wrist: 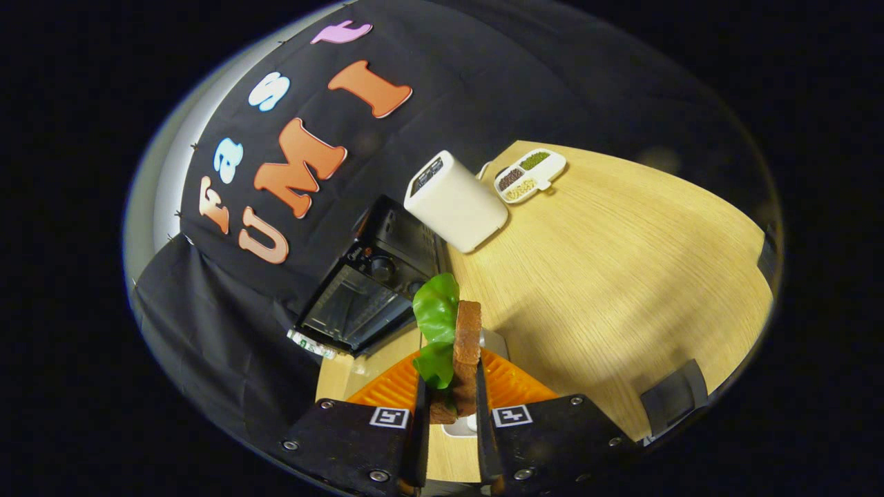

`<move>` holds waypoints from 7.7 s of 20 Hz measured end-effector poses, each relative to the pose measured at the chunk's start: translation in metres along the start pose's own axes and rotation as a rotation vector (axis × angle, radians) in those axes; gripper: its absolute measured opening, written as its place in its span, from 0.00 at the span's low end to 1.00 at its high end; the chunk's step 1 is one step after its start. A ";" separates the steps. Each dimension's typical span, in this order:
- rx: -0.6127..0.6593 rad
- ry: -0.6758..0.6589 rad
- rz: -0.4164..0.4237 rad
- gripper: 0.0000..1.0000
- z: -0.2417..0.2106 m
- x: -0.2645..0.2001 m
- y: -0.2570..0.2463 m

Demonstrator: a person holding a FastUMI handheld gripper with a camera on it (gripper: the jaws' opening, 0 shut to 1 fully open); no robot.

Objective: Open the toaster oven, put the food inside, and close the toaster oven door.

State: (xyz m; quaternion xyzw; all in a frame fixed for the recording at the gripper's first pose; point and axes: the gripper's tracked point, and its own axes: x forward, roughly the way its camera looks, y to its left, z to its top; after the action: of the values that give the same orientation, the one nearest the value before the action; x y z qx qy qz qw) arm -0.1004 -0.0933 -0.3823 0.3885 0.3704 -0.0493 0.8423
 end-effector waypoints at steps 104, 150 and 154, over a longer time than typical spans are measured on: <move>-0.801 0.161 -0.143 0.88 -0.217 0.118 0.068; -0.951 -0.707 0.109 0.99 0.066 -0.031 0.344; -0.955 -0.777 0.096 0.99 0.088 -0.068 0.343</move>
State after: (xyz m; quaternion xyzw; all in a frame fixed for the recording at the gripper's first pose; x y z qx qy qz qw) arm 0.0292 0.0696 -0.0881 -0.0615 -0.0001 0.0223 0.9979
